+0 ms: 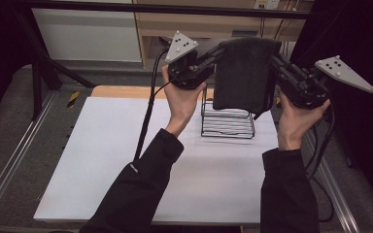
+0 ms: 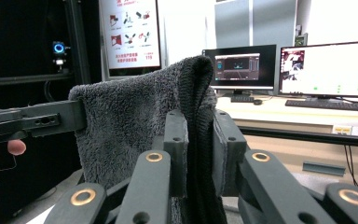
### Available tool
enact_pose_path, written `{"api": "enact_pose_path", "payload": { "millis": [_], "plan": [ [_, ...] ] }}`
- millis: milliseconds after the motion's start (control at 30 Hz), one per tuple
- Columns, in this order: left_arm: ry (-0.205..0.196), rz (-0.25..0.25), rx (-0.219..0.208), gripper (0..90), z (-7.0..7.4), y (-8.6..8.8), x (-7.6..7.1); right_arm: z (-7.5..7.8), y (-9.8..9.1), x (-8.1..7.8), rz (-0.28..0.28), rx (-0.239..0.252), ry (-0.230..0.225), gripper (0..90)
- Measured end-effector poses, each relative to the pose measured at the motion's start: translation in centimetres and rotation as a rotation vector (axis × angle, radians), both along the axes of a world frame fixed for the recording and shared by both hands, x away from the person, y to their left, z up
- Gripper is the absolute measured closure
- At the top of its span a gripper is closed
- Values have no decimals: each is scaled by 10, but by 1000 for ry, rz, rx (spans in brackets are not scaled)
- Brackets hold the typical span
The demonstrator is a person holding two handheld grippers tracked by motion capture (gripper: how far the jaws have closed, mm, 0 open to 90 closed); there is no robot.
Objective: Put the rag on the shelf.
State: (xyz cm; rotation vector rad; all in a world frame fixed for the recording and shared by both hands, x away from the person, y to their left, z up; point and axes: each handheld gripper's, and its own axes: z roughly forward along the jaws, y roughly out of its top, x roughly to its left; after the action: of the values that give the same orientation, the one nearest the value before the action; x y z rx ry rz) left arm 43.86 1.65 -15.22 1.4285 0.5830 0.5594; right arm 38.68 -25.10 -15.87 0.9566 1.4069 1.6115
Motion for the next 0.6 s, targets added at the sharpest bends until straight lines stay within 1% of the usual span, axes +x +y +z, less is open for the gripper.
{"api": "enact_pose_path", "payload": {
  "millis": [33,133,200,300,367,400,500,600],
  "plan": [
    [-3,5,10,829,3,-1,1,2,-1,1,0,4,-2,788],
    [-14,10,8,829,10,-5,4,6,-3,5,-2,13,-9,788],
    [-21,12,16,829,15,-6,4,9,-4,8,-1,24,-12,788],
    [-28,24,19,829,20,-7,7,13,-5,12,2,25,-21,788],
    [-22,30,22,829,22,-7,10,15,-6,16,3,26,-21,788],
    [-18,31,15,829,24,-7,12,16,-6,18,5,24,-23,788],
    [-16,44,15,829,29,-8,16,19,-6,24,7,22,-32,788],
    [-29,54,22,829,33,-8,21,24,-6,30,8,24,-35,788]
  ]
}}
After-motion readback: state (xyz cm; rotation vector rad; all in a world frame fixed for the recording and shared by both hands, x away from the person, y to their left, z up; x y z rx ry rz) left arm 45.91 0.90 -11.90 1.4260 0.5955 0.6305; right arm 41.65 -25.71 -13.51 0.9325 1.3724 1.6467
